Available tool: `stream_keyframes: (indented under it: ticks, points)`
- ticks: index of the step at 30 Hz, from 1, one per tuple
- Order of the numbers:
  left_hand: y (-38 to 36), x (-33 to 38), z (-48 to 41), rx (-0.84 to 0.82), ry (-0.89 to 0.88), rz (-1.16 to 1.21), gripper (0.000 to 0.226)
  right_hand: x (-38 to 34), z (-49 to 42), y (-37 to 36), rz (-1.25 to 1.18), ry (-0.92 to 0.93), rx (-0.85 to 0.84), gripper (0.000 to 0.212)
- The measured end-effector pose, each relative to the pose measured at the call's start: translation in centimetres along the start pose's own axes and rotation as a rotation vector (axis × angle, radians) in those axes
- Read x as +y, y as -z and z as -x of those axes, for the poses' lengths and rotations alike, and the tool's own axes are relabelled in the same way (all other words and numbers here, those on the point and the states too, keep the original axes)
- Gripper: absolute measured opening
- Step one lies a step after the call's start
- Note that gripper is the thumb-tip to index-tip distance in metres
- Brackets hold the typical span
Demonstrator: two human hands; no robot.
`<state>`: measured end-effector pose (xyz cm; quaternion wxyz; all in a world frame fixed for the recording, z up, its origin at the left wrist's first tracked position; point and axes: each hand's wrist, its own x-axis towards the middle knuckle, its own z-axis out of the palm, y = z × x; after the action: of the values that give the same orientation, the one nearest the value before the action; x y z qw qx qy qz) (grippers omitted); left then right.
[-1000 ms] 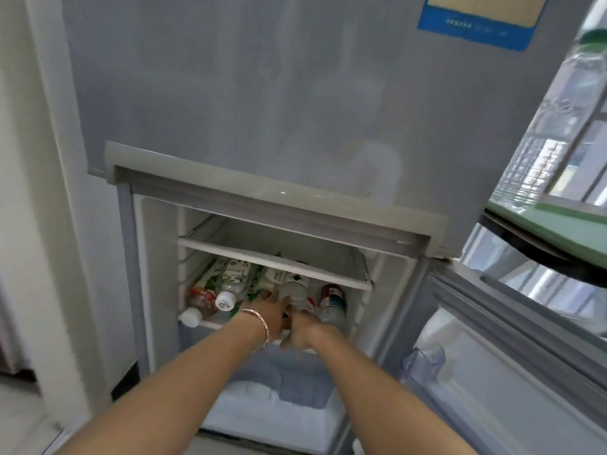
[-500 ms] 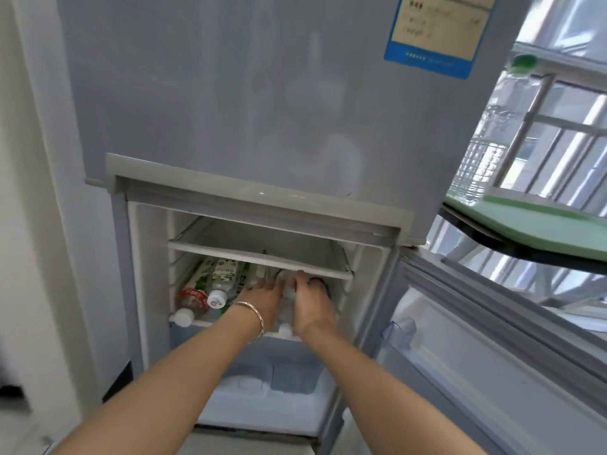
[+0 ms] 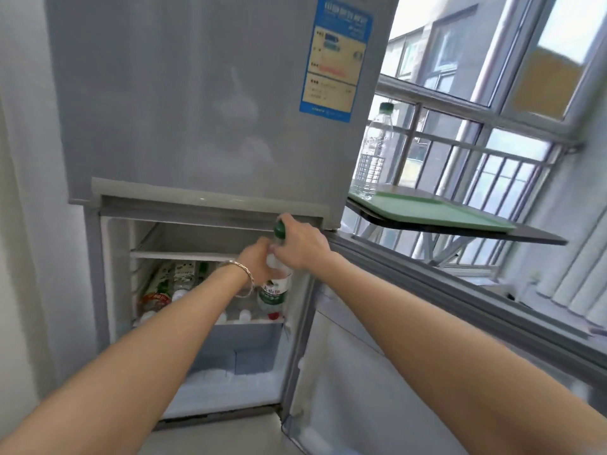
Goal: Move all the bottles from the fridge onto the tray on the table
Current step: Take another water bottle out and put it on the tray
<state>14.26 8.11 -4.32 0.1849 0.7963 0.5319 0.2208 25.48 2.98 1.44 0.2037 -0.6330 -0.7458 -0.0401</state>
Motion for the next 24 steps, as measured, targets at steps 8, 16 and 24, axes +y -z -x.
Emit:
stream_keyframes:
  ticks: [8,16,24]
  points:
    - [5.4,8.0,2.4,0.081,-0.190,0.276,0.018,2.3,2.3,8.5,-0.270,-0.096,-0.074,0.077]
    - [8.6,16.2,1.3,0.234,-0.271,0.408,0.068,6.4,2.8,10.6,-0.639,-0.167,-0.169,0.079]
    - [9.1,23.1,-3.3,0.344,-0.313,0.616,0.030,12.7,0.5,17.9,-0.783,-0.261,0.289,0.069]
